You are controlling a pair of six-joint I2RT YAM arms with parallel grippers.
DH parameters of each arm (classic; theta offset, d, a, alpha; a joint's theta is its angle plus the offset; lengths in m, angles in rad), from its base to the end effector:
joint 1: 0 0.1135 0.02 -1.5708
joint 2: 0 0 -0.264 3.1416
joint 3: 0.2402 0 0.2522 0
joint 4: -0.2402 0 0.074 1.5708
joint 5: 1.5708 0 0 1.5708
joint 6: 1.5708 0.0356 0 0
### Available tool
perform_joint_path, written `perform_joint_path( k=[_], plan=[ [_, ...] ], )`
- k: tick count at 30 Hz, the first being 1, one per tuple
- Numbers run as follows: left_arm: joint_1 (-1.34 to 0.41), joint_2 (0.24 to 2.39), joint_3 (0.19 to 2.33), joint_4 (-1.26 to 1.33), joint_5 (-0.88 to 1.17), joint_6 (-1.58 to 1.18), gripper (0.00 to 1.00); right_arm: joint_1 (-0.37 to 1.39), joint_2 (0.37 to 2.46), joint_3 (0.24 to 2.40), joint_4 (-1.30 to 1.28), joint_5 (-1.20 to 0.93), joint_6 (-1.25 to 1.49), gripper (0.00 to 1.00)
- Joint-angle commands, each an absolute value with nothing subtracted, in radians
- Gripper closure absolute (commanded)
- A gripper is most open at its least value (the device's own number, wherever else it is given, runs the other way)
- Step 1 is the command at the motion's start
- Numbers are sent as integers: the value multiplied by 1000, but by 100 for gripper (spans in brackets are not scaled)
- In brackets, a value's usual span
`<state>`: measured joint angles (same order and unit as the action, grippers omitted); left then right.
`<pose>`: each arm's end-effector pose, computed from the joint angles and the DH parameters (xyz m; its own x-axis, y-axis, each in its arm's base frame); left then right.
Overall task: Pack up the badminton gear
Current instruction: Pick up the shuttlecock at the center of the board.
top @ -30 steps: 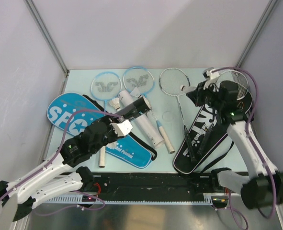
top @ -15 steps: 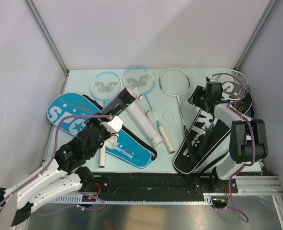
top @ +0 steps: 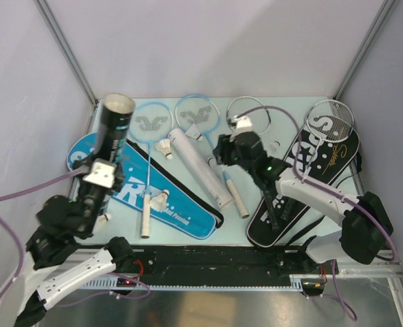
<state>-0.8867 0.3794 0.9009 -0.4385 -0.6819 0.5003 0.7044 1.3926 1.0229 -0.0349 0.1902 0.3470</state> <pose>0.0544 -0.0312 0.3938 0.1442 0.4125 -0.8995 0.1545 0.8884 0.4322 0.2508 0.2043 0.2979 -0.4533 0.0530 -0.8898 -0.3714 0.8962 0.2426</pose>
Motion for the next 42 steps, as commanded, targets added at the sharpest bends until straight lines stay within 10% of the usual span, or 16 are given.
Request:
perform_joint_path(
  k=[1, 11, 35, 42],
  plan=[
    [-882, 336, 987, -419, -676, 467, 34, 900, 1445, 1028, 153, 348, 329, 46],
    [-881, 260, 1005, -479, -703, 456, 35, 1272, 1785, 1071, 576, 573, 119, 42],
    [-881, 251, 969, -496, -694, 471, 35, 1385, 2094, 1233, 618, 738, -42, 36],
    [-881, 261, 952, -496, -693, 479, 35, 1390, 2079, 1231, 624, 805, -118, 61]
  ],
)
